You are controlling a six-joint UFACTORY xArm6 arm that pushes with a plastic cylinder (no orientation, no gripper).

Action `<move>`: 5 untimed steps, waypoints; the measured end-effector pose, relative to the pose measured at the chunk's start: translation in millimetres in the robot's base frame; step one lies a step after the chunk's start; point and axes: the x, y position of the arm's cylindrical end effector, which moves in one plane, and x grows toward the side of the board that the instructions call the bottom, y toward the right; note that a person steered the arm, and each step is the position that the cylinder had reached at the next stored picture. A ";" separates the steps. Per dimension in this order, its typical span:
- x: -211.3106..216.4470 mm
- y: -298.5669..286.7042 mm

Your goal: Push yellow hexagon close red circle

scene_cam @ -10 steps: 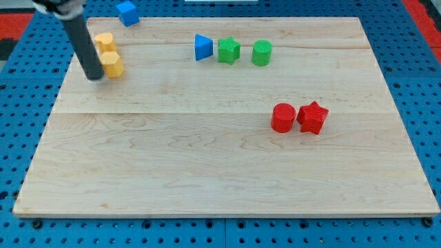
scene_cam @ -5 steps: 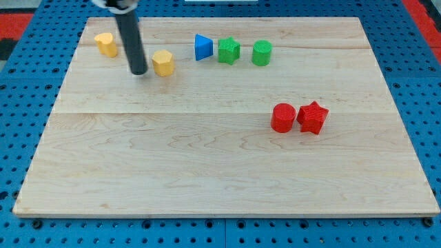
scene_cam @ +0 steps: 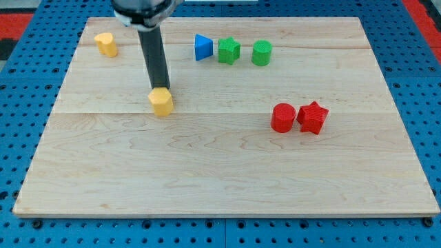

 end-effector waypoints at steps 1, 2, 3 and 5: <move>-7.9 -22.3; 13.3 -27.0; 42.4 -28.8; 58.9 83.5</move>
